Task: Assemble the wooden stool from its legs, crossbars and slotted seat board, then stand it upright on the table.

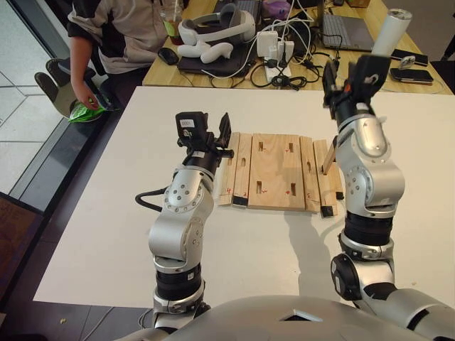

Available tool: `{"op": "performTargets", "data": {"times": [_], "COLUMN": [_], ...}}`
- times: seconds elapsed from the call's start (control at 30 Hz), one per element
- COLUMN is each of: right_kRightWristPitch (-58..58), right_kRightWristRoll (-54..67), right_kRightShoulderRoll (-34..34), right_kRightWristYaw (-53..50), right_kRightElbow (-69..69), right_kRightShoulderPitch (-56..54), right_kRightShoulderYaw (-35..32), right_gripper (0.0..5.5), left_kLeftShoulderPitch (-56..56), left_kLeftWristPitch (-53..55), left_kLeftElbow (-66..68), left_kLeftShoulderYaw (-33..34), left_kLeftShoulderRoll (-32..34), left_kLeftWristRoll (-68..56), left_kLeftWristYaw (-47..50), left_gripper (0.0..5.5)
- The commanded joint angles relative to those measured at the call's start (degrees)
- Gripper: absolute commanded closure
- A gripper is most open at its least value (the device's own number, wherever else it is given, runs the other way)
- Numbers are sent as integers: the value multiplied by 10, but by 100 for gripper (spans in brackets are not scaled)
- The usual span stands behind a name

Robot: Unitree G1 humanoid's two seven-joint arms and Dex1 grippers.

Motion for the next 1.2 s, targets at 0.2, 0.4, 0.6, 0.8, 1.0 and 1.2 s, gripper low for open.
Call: {"op": "performTargets", "data": {"times": [0.2, 0.4, 0.6, 0.8, 1.0, 1.2], "right_kRightWristPitch": [67, 5, -26, 125, 143, 147], "right_kRightWristRoll": [5, 3, -9, -29, 26, 265], "right_kRightShoulderRoll": [2, -1, -6, 0, 8, 56], "right_kRightWristYaw": [-12, -2, -39, -65, 22, 176], "right_kRightElbow": [51, 2, -107, -180, -152, -263], "right_kRightShoulderPitch": [43, 21, 23, 140, 162, 150], "right_kRightShoulderYaw": [-13, 3, -27, -20, 35, 48], "right_gripper": [317, 317, 317, 317, 317, 317], "left_kLeftShoulderPitch": [-1, -3, -3, 1, -5, -8], "left_kLeftWristPitch": [1, -1, -2, -9, -15, -15], "left_kLeftElbow": [3, 4, 3, 3, 11, 13], "left_kLeftShoulderYaw": [-7, -5, -2, 0, -5, 0], "left_kLeftShoulderRoll": [-8, -5, -5, -6, -6, -3], "left_kLeftWristRoll": [2, 0, 1, 3, 1, 2], "left_kLeftWristYaw": [8, 8, 9, 14, 11, 11], "left_gripper": [323, 323, 323, 323, 323, 323]}}
